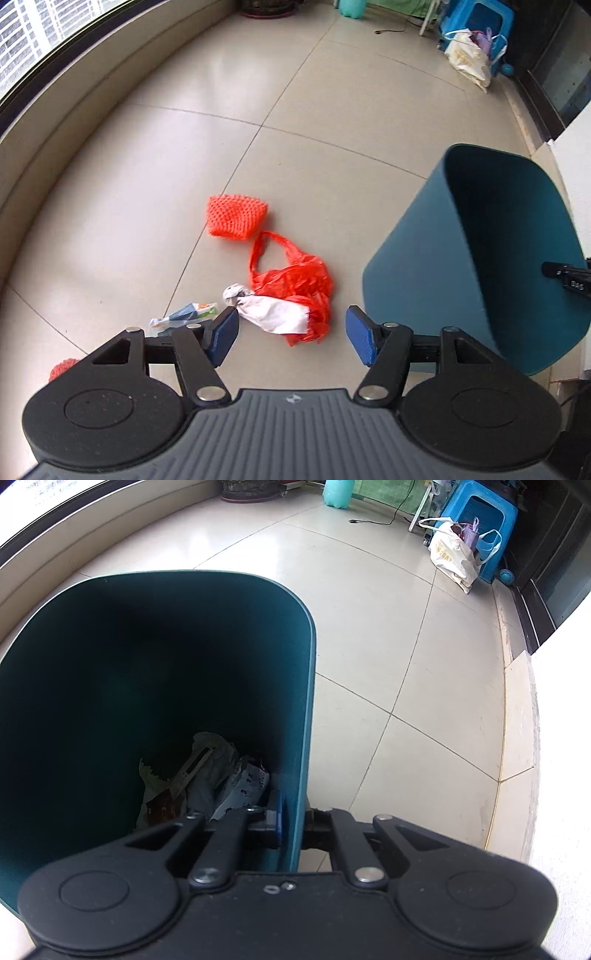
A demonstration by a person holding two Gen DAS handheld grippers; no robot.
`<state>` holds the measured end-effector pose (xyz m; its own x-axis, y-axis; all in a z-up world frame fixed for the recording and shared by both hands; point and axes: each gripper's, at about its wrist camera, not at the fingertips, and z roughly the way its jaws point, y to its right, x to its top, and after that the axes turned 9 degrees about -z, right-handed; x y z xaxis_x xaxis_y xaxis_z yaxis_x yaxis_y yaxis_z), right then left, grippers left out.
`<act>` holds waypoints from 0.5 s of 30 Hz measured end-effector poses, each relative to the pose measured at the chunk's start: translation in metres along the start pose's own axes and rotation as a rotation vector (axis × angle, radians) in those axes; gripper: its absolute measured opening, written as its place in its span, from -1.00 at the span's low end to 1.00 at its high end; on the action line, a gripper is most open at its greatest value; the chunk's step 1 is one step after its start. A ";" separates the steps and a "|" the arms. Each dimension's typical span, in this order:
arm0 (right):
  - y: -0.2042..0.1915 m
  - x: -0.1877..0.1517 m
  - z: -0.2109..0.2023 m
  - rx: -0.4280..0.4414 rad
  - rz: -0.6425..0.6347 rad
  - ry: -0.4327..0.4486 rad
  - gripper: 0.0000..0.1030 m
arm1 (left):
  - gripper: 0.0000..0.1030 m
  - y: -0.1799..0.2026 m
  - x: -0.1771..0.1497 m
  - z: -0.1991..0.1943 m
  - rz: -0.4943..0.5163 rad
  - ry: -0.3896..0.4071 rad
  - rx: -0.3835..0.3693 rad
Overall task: Collect trash
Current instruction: 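Withdraw the open left gripper from the bin toward the remaining trash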
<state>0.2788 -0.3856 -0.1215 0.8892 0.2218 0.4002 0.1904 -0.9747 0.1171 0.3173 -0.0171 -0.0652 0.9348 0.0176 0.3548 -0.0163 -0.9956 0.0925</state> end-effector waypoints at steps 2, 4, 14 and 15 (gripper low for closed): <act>0.001 0.000 0.001 -0.001 0.005 -0.002 -0.88 | 0.29 -0.017 0.000 0.012 -0.017 -0.009 0.024; 0.003 0.000 0.001 0.000 0.008 -0.004 -0.88 | 0.29 -0.037 0.000 0.026 -0.044 -0.023 0.046; 0.000 0.000 0.002 -0.006 -0.007 -0.007 -0.87 | 0.30 -0.114 -0.004 0.120 -0.197 -0.145 0.100; -0.002 0.000 0.003 -0.006 -0.007 -0.007 -0.87 | 0.30 -0.118 -0.004 0.128 -0.209 -0.159 0.094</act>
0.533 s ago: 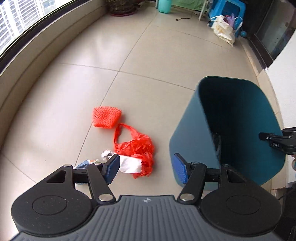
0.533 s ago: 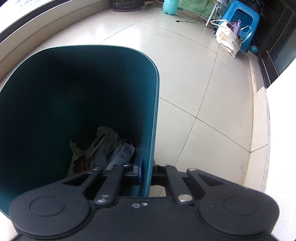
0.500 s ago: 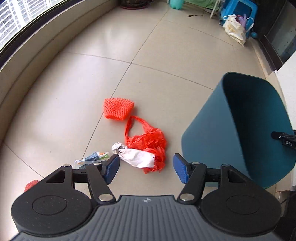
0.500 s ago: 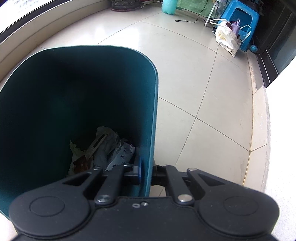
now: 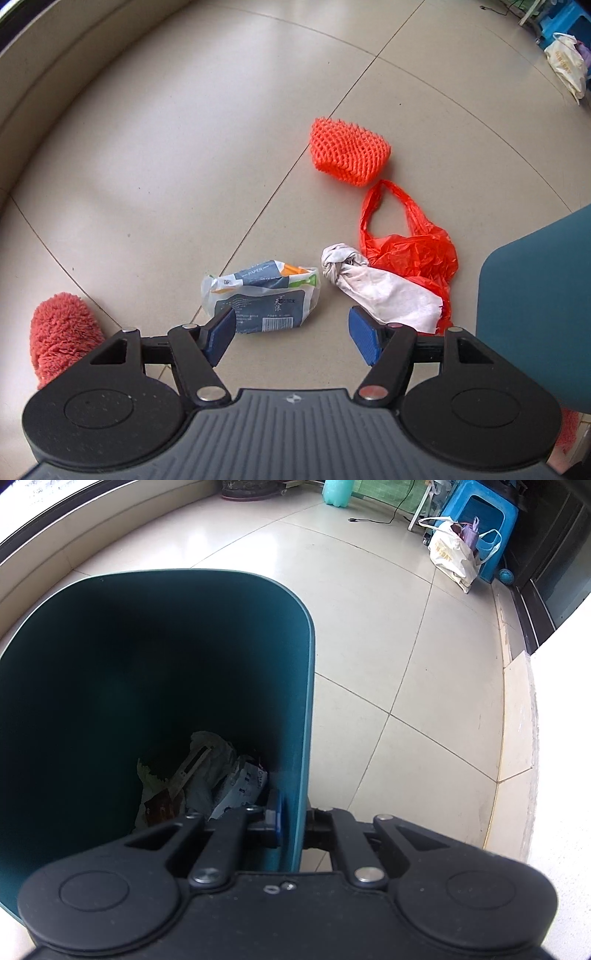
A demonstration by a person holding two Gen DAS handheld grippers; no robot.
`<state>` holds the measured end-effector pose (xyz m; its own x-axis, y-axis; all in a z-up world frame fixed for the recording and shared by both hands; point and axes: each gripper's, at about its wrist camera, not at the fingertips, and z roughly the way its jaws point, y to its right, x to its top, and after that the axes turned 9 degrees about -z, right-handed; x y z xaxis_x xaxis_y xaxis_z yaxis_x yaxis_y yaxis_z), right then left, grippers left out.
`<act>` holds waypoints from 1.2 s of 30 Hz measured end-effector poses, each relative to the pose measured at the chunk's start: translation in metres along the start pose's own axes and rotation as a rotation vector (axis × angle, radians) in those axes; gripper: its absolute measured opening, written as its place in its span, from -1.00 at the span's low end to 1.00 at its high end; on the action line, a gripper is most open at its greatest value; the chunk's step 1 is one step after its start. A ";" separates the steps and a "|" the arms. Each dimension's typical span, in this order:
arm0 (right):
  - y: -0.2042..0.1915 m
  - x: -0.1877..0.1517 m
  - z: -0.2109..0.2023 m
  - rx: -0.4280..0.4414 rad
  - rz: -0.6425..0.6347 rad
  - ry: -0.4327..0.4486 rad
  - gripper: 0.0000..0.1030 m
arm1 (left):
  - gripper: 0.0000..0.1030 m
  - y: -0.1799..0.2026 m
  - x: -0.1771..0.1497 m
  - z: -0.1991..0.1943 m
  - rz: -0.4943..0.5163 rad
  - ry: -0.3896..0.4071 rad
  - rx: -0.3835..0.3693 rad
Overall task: Collect trash
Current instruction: 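Withdraw the open left gripper from the bin toward the remaining trash, then lower the left gripper to the white-and-blue wrapper and grasp it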
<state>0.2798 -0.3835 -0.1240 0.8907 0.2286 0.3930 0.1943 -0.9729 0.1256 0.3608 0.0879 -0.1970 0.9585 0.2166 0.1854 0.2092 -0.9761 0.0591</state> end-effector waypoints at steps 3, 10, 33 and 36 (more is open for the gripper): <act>0.000 0.000 0.000 -0.001 0.001 0.000 -0.87 | 0.30 -0.002 0.007 0.020 -0.018 -0.037 -0.007; -0.004 0.001 0.002 -0.006 -0.014 -0.012 -0.86 | 0.29 0.013 0.027 0.037 0.185 -0.028 -0.013; -0.010 0.009 0.007 -0.043 -0.016 -0.062 -0.80 | -0.39 -0.012 -0.010 0.122 0.373 -0.077 0.173; -0.012 0.009 0.008 -0.047 -0.018 -0.063 -0.80 | -0.67 -0.015 -0.012 0.118 0.356 -0.064 0.181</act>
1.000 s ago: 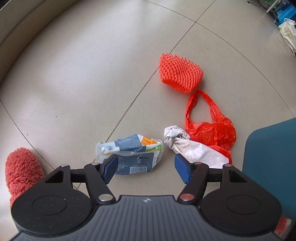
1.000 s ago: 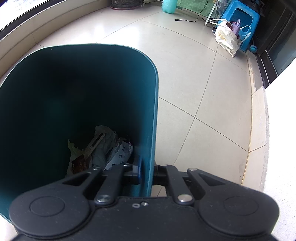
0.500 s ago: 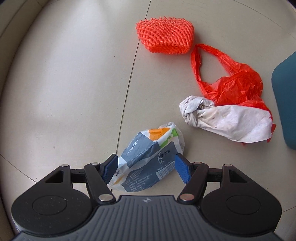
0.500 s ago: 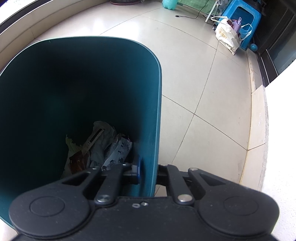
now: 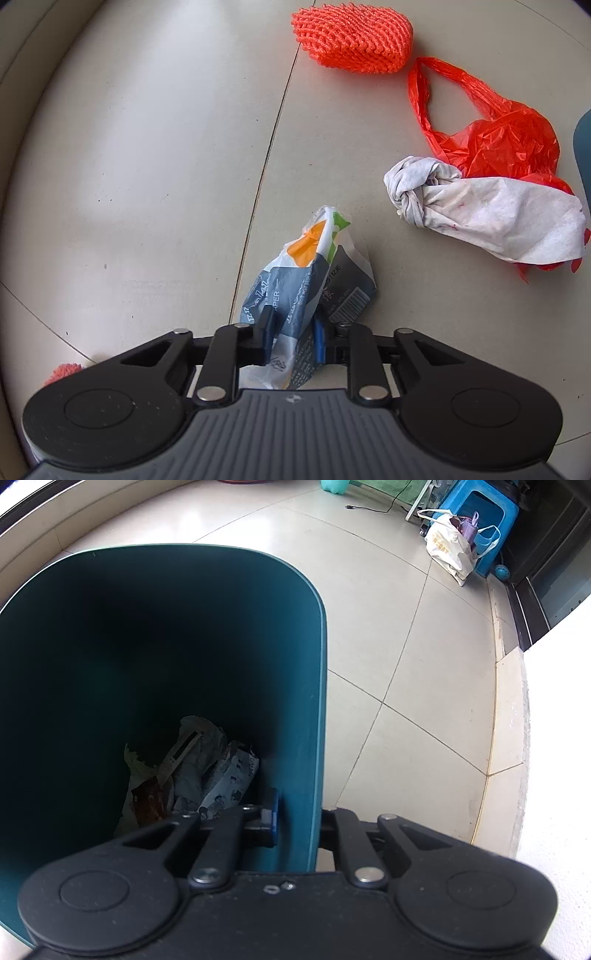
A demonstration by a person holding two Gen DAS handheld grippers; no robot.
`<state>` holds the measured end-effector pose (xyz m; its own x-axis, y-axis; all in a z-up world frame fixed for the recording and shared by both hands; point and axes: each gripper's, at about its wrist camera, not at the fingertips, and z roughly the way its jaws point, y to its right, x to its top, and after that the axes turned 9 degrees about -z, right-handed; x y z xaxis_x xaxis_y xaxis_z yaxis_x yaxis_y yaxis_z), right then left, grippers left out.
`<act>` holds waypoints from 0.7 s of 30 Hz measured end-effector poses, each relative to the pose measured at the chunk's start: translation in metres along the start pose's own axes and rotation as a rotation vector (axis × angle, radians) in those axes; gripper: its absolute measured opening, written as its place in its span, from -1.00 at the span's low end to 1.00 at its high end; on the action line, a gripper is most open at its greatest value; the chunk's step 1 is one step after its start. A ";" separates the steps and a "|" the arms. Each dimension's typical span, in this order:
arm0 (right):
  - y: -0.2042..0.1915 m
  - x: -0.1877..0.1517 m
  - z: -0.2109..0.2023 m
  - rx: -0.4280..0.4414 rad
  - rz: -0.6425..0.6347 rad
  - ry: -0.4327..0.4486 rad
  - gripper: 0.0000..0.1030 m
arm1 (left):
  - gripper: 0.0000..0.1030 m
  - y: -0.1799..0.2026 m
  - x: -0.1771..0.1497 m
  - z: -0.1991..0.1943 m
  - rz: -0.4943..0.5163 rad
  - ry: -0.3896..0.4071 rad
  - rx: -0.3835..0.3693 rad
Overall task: Collect trash
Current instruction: 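Lower the left gripper to the white-and-blue wrapper and grasp it, then lift and carry the wrapper over the teal bin with the left gripper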
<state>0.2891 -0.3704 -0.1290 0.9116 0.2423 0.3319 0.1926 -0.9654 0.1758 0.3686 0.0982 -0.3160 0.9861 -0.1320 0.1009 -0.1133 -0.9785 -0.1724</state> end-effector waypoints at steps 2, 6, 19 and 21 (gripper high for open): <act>0.000 0.000 0.001 0.001 -0.001 0.001 -0.80 | -0.80 -0.001 -0.007 -0.004 -0.024 0.009 0.018; 0.000 -0.001 0.001 0.001 -0.003 0.003 -0.80 | -0.81 -0.006 -0.008 -0.019 -0.055 0.023 0.033; 0.005 -0.006 -0.001 0.021 0.008 0.026 -0.83 | -0.81 0.007 0.013 -0.136 -0.116 0.147 -0.008; 0.007 -0.007 -0.002 0.027 0.013 0.030 -0.83 | -0.81 0.017 0.022 -0.159 -0.114 0.173 -0.016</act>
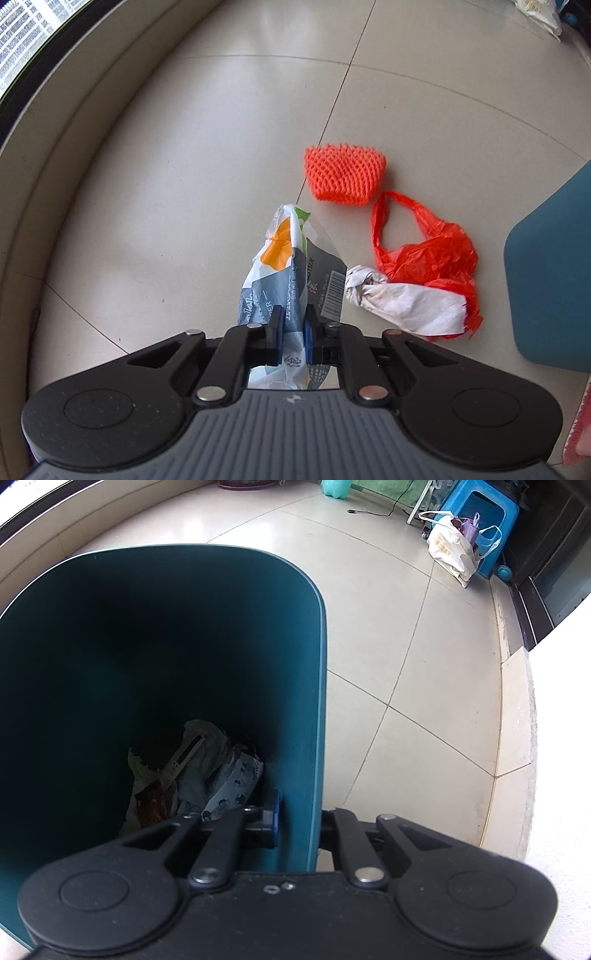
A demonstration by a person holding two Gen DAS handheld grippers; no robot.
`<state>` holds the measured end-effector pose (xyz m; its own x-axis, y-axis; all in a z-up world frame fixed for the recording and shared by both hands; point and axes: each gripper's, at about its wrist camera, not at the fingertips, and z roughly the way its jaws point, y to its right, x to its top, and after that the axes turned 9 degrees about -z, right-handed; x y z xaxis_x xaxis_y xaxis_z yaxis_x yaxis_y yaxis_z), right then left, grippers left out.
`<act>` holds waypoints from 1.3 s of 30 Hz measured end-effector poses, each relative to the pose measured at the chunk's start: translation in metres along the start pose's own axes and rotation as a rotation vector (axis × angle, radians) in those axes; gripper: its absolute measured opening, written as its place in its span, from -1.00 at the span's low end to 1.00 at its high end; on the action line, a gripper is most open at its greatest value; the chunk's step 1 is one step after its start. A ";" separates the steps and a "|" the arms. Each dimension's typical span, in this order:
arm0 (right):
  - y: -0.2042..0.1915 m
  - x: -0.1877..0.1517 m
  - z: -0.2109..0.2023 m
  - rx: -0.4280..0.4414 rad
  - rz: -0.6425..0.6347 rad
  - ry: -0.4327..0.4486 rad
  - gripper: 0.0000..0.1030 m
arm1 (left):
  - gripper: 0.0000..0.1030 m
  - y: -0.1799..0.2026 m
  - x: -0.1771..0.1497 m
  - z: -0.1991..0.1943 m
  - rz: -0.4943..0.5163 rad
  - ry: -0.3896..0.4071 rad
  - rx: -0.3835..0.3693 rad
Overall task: Collect trash
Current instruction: 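Lift and carry the wrapper over the teal bin with the left gripper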
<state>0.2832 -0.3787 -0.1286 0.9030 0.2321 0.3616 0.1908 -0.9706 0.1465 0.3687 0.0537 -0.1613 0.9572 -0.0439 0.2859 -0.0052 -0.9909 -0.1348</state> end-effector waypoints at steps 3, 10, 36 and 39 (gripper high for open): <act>0.003 -0.001 0.000 0.005 0.005 0.005 -0.84 | -0.81 0.017 0.010 -0.032 0.009 0.030 -0.032; 0.006 -0.004 0.000 0.016 0.013 0.012 -0.84 | -0.81 0.076 0.025 -0.096 0.068 0.062 -0.155; 0.016 -0.009 -0.002 0.036 0.019 0.028 -0.86 | -0.81 0.285 0.013 -0.138 0.333 0.076 -0.295; 0.015 -0.011 -0.002 0.038 0.017 0.031 -0.86 | -0.81 0.300 0.003 -0.120 0.356 0.049 -0.281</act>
<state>0.2754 -0.3961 -0.1286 0.8939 0.2163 0.3926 0.1901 -0.9761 0.1051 0.3351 -0.2590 -0.0875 0.8668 -0.3873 0.3141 -0.4163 -0.9088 0.0282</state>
